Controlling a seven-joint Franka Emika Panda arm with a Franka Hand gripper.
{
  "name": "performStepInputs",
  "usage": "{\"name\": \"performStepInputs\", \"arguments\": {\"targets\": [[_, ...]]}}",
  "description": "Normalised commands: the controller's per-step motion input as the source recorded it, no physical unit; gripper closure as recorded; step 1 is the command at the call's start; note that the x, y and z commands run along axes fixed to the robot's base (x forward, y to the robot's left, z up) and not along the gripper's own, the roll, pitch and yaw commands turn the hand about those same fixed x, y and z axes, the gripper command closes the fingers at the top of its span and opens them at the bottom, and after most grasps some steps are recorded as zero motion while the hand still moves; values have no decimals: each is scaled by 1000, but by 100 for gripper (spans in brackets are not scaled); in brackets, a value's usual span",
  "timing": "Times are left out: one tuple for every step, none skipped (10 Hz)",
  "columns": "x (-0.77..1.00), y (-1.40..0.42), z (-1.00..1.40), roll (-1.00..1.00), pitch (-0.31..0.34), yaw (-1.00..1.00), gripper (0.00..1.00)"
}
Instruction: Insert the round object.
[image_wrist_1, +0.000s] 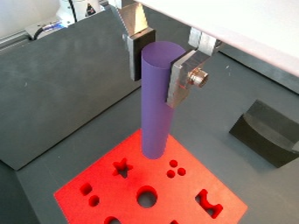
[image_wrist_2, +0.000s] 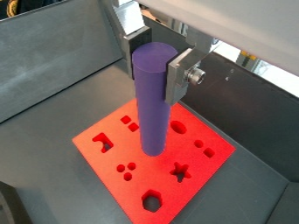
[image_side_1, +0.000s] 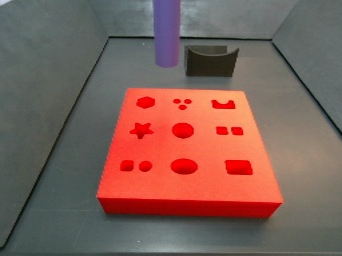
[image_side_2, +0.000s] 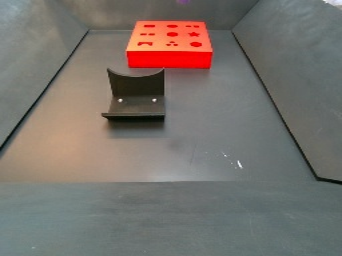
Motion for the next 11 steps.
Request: {"name": "performStepInputs", "arguments": {"targets": [[0,0,-131,-59,-51,0,100],[0,-29,-331,-1,-104,0,100],[89,-340,-371,0,-114,86,100],[80,-549,-354,0,-89,160,100],[109,-623,-251,57,-43,243,100],[91,-691,-260,113,-20,277,100],[77,-683,-271,124,-26,271,100],[229,-391,-286,190,-40,269,100],[271,-89,-243,239,-19,306,100],[280,-9,-171,287,0,363,100],[263,0,-169,330,0,420,100]]}}
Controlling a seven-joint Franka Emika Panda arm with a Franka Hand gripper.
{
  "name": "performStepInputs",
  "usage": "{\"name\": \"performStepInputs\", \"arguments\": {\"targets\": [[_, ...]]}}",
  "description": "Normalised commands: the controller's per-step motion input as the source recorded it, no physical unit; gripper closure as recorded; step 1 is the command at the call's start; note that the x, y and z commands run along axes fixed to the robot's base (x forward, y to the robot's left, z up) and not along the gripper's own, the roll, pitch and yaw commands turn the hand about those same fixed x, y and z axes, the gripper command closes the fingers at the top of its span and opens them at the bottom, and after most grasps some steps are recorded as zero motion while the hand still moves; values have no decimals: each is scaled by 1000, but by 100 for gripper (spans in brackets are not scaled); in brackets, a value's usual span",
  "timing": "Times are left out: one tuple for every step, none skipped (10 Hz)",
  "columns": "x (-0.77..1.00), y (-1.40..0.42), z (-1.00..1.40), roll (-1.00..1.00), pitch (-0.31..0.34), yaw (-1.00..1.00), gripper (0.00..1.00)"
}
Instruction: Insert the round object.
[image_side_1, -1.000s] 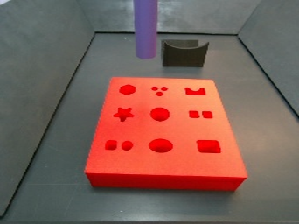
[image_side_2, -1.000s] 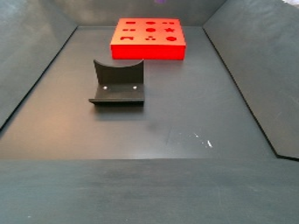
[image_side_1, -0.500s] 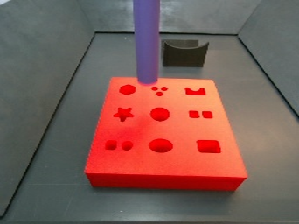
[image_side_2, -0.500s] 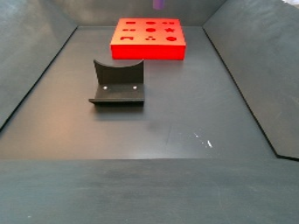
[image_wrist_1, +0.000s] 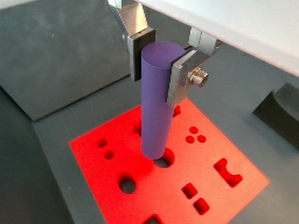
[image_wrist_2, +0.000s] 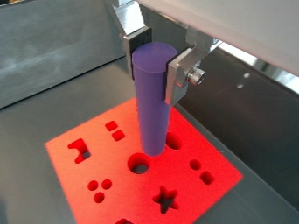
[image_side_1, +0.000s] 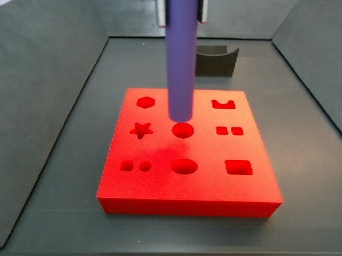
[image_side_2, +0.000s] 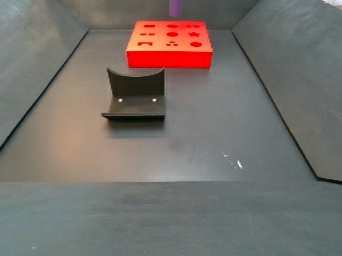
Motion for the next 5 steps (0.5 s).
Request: {"name": "performStepInputs", "arguments": {"targets": [[160,0,-171,337,0,434,100],[123,0,-180,337,0,306,100],[26,20,-297,284,0,217,100],[91,11,-300,261,23,94,100],[157,0,-300,234,34,23,100]]}}
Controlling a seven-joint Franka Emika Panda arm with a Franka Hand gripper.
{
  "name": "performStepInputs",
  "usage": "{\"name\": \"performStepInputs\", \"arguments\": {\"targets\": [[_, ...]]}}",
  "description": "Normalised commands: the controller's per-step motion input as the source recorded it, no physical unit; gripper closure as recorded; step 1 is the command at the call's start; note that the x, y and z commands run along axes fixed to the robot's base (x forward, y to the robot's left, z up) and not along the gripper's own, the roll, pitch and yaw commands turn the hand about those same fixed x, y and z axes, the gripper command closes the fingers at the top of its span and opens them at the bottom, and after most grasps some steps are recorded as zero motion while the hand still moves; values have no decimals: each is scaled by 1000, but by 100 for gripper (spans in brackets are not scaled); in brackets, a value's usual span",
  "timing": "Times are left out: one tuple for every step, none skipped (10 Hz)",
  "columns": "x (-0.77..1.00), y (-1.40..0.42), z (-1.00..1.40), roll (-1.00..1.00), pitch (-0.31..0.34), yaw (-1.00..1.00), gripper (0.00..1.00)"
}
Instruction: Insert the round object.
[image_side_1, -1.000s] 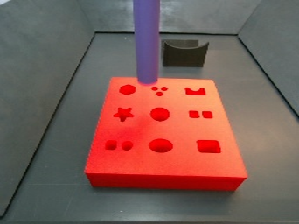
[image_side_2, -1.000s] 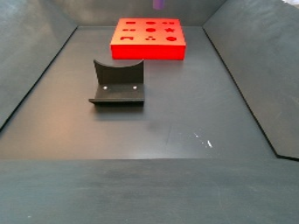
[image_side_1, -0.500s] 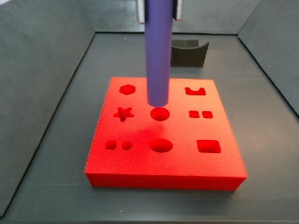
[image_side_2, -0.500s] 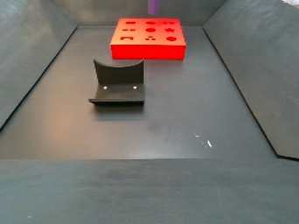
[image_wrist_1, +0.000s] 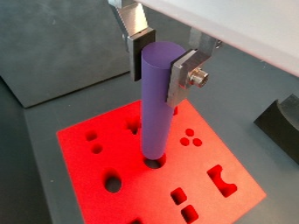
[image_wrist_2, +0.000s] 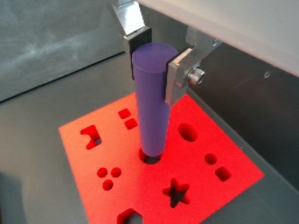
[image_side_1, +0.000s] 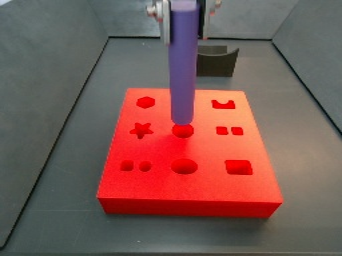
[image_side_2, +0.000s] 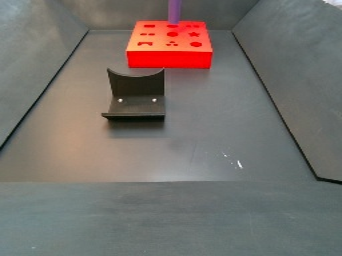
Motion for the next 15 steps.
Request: {"name": "performStepInputs", "arguments": {"targets": [[100,0,-271,169,34,0,100],[109,0,-229,63,11,0,100],[126,0,-217,40,0,0,100],[69,0,-211,44,0,0,100],[71,0,-240,37,0,0,100],[66,0,-254,36,0,0,100],[54,0,-283,31,0,0,100],[60,0,-306,10,0,0,100],[37,0,-291,10,0,0,100],[89,0,-323,7,0,0,100],[329,0,-297,0,0,0,100],[323,0,-257,0,0,0,100],[220,0,-229,10,0,0,100],[77,0,-154,13,6,0,100],[0,0,-49,0,0,0,100]]}}
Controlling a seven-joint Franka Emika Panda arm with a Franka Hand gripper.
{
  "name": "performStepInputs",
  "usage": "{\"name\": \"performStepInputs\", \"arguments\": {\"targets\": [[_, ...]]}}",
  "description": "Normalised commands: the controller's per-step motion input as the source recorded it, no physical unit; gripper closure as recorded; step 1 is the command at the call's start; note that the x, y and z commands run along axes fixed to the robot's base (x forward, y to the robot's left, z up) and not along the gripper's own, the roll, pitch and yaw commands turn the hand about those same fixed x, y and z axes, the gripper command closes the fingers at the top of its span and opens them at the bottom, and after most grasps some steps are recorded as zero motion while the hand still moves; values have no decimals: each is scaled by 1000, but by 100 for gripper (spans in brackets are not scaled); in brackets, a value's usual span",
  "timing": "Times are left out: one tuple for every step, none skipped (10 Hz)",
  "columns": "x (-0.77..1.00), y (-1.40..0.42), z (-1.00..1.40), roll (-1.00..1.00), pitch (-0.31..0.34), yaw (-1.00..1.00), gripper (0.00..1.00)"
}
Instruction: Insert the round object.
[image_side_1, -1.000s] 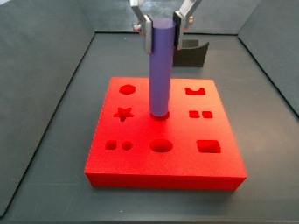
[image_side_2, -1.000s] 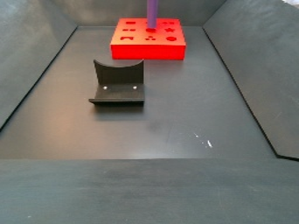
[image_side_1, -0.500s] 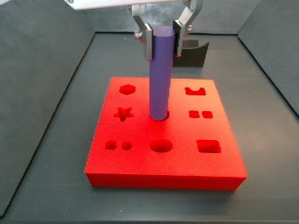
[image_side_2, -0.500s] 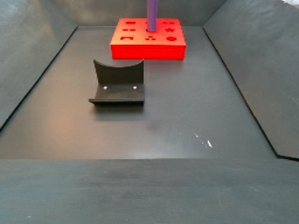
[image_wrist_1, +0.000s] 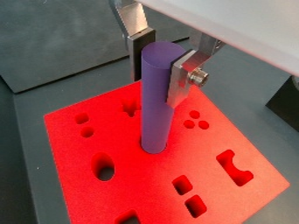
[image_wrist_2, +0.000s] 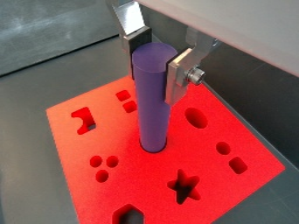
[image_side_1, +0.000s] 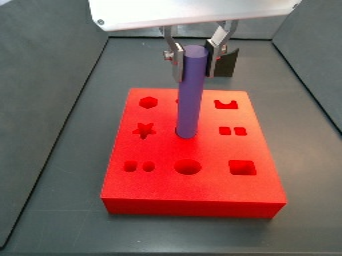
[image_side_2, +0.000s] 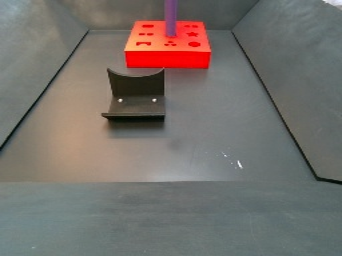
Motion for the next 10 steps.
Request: {"name": "performStepInputs", "arguments": {"targets": [[34,-106,-480,186,13,-26,100],[66,-126,-686,221,44,-57,100],[86,-97,-771,179,63,-69,100],[109,-60,-863,97,49,-71,100],[86,-37,-957,49,19,-74,100],[63,0,-1000,0,0,-80,100],[23,0,-1000,0,0,-74,100],[57,0,-466,81,74,-43,100],[0,0,0,-9,0,0,100],[0,0,0,0,0,0,100]]}}
